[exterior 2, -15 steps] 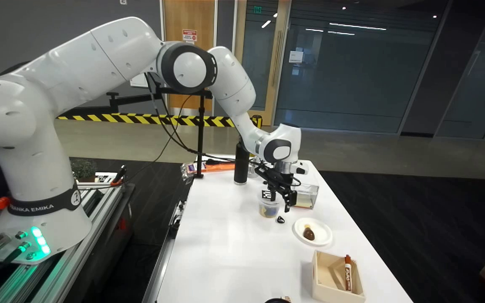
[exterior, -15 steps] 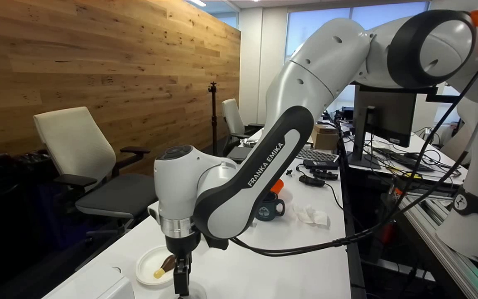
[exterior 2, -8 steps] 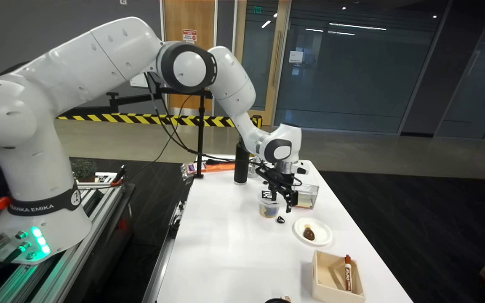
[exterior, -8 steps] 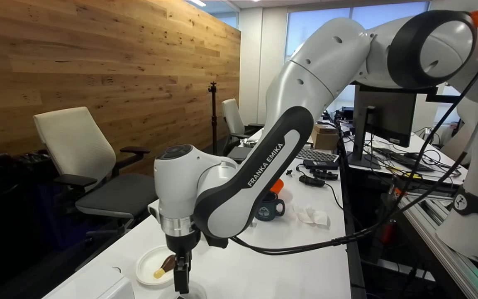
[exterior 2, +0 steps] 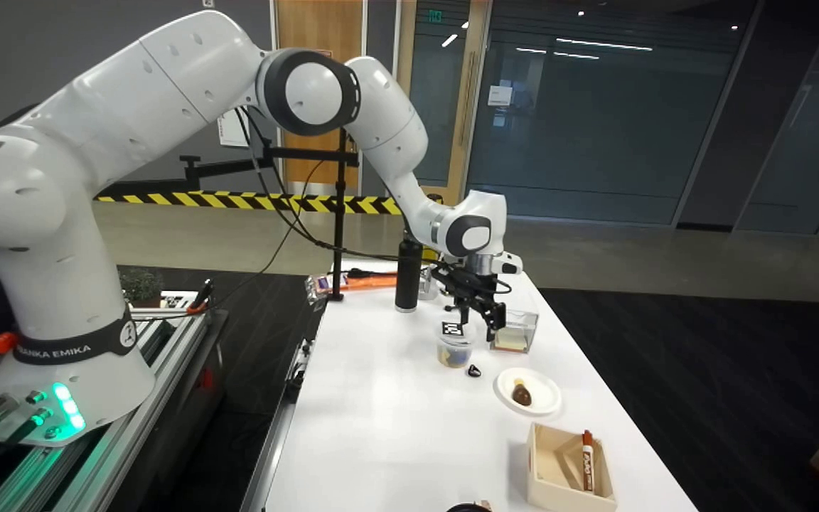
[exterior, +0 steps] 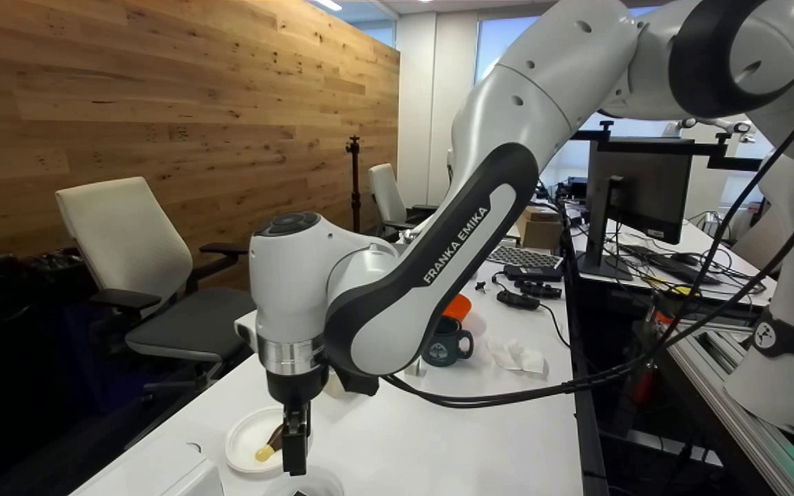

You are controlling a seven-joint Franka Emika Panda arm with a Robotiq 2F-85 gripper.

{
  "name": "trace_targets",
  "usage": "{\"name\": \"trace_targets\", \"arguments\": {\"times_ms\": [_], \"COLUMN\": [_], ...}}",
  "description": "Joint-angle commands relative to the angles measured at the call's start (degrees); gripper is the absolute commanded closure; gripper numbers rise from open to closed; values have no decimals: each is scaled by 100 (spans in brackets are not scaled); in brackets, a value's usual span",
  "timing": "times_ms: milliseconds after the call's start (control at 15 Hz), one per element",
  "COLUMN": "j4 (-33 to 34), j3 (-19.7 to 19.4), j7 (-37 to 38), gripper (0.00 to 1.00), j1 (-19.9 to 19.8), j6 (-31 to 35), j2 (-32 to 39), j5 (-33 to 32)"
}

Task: Put the white lid on top of the clear container on the left.

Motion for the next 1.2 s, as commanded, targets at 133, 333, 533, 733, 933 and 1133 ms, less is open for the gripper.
{"name": "trace_targets", "arguments": {"times_ms": [133,333,533,733,933,1133], "j4": [-1290,-1515,-1525,-1365,-1201,-1022], "j3": [1,103,289,419,529,666], "j7": [113,-17,-254,-516,-743,-1059], "gripper": [0,0,0,0,0,0], "j1": [322,447,490,539,543,466], "j6": [297,397,461,426,336,297], "j2": [-866,-928,-869,-738,-628,-464], "j5": [-630,-898,-1088,-1233,-1270,-1203]}}
